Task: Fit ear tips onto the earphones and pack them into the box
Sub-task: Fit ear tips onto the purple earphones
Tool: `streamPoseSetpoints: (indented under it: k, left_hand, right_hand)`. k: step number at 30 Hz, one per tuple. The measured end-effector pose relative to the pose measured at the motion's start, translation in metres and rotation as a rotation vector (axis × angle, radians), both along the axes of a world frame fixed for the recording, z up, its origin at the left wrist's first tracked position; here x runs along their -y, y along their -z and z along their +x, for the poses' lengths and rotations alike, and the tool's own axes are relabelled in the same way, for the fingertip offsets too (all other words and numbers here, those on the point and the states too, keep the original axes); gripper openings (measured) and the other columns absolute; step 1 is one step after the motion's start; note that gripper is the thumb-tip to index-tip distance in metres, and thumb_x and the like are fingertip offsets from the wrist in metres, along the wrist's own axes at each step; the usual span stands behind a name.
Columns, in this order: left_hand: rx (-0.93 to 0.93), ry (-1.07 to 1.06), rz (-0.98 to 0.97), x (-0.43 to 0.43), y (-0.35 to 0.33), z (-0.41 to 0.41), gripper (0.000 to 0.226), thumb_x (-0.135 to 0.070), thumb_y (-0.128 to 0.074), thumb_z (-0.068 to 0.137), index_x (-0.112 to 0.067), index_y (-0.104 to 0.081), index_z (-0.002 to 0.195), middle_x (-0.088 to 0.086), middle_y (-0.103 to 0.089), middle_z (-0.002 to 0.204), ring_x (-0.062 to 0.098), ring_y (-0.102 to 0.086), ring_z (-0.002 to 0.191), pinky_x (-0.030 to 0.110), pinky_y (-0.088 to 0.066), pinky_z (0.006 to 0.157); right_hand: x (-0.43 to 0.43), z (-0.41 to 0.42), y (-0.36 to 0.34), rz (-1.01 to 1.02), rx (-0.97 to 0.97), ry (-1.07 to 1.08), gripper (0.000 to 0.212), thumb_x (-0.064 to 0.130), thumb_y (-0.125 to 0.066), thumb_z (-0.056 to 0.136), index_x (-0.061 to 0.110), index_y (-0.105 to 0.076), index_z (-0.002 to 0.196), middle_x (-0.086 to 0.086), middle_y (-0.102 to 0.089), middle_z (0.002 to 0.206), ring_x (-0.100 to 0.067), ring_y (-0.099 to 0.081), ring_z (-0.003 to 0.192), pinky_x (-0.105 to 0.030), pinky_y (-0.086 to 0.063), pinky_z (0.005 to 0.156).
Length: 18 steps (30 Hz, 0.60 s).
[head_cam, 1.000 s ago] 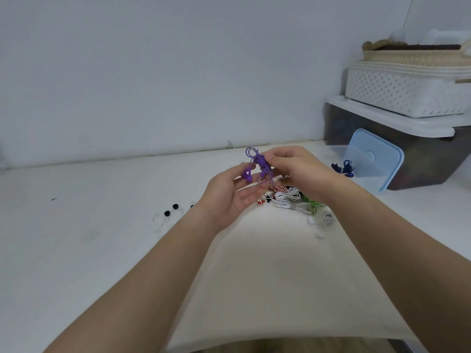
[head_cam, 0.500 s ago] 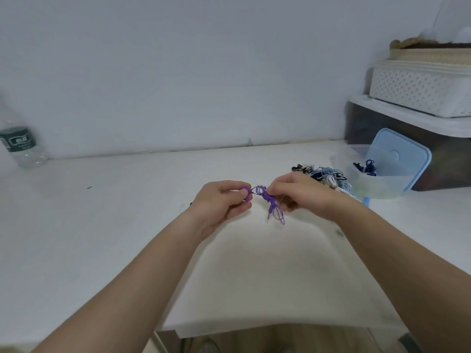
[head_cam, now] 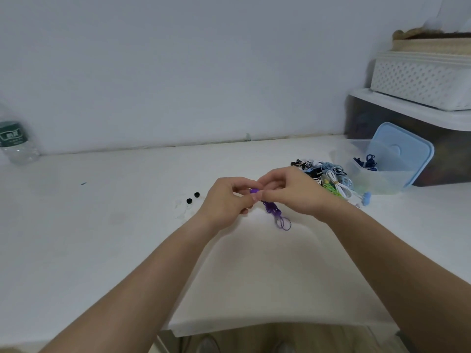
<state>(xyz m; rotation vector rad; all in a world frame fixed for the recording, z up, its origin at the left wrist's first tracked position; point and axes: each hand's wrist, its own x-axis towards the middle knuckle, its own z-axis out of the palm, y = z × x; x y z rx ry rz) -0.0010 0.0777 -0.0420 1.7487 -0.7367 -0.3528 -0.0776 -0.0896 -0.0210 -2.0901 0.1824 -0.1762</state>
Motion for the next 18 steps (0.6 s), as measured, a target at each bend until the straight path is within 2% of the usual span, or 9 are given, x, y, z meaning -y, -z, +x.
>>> streamPoseSetpoints:
  k: [2,4,6,10,14,16,18]
  left_hand:
    - [0.014,-0.024,-0.002,0.002,0.000,0.000,0.016,-0.013,-0.074,0.090,-0.010,-0.075,0.105,0.012,-0.069,0.085,0.017,-0.061,0.066,0.021,-0.055,0.064]
    - [0.032,-0.059,0.010,0.004,0.002,0.002,0.018,-0.012,-0.076,0.088,-0.015,-0.071,0.105,0.008,-0.073,0.083,0.018,-0.064,0.064,0.029,-0.058,0.068]
    - [0.026,-0.104,0.019,0.006,0.004,0.004,0.028,-0.009,-0.078,0.084,-0.020,-0.063,0.104,0.000,-0.075,0.079,0.020,-0.069,0.066,0.036,-0.059,0.073]
    - [-0.004,-0.124,0.029,0.007,0.007,0.006,0.043,-0.013,-0.087,0.073,-0.022,-0.057,0.102,-0.002,-0.076,0.080,0.018,-0.073,0.082,0.036,-0.056,0.082]
    - [0.053,-0.114,0.067,0.007,0.006,0.006,0.029,-0.010,-0.090,0.068,-0.016,-0.064,0.079,-0.001,-0.074,0.075,0.024,-0.073,0.079,0.033,-0.055,0.077]
    - [0.072,-0.084,0.084,0.005,0.004,0.006,0.024,-0.010,-0.090,0.068,-0.018,-0.068,0.070,-0.003,-0.074,0.072,0.023,-0.073,0.077,0.028,-0.054,0.073]
    - [0.088,-0.030,0.126,0.001,0.001,0.007,0.016,-0.011,-0.088,0.072,-0.018,-0.074,0.074,-0.006,-0.073,0.068,0.015,-0.071,0.069,0.025,-0.054,0.071]
  right_hand:
    - [-0.001,0.002,0.002,0.009,-0.013,0.028,0.017,0.022,-0.081,0.080,0.020,-0.076,0.097,-0.001,-0.077,0.082,-0.005,-0.067,0.073,-0.024,-0.047,0.072]
    - [0.000,0.004,0.003,0.048,-0.018,0.060,0.017,0.024,-0.081,0.080,0.019,-0.077,0.095,-0.002,-0.078,0.083,-0.005,-0.067,0.076,-0.022,-0.045,0.071]
    - [0.002,0.005,0.004,0.090,-0.031,0.073,0.015,0.025,-0.080,0.082,0.017,-0.078,0.093,-0.006,-0.078,0.087,-0.009,-0.068,0.081,-0.024,-0.048,0.073]
    - [0.003,0.008,0.006,0.085,-0.042,0.082,0.009,0.024,-0.077,0.084,0.017,-0.077,0.090,-0.010,-0.076,0.092,-0.011,-0.066,0.080,-0.028,-0.050,0.073]
    - [0.003,0.017,0.005,0.202,0.065,0.183,0.008,0.013,-0.074,0.086,0.008,-0.074,0.092,-0.009,-0.077,0.092,-0.012,-0.070,0.079,-0.025,-0.054,0.072]
    - [0.000,0.022,0.004,0.266,0.094,0.205,0.009,0.009,-0.072,0.085,0.005,-0.073,0.093,-0.010,-0.076,0.086,-0.013,-0.069,0.073,-0.019,-0.049,0.062]
    - [-0.004,0.029,0.002,0.249,0.096,0.212,0.008,0.008,-0.070,0.086,0.005,-0.073,0.092,-0.007,-0.075,0.078,-0.010,-0.066,0.064,-0.013,-0.044,0.052]
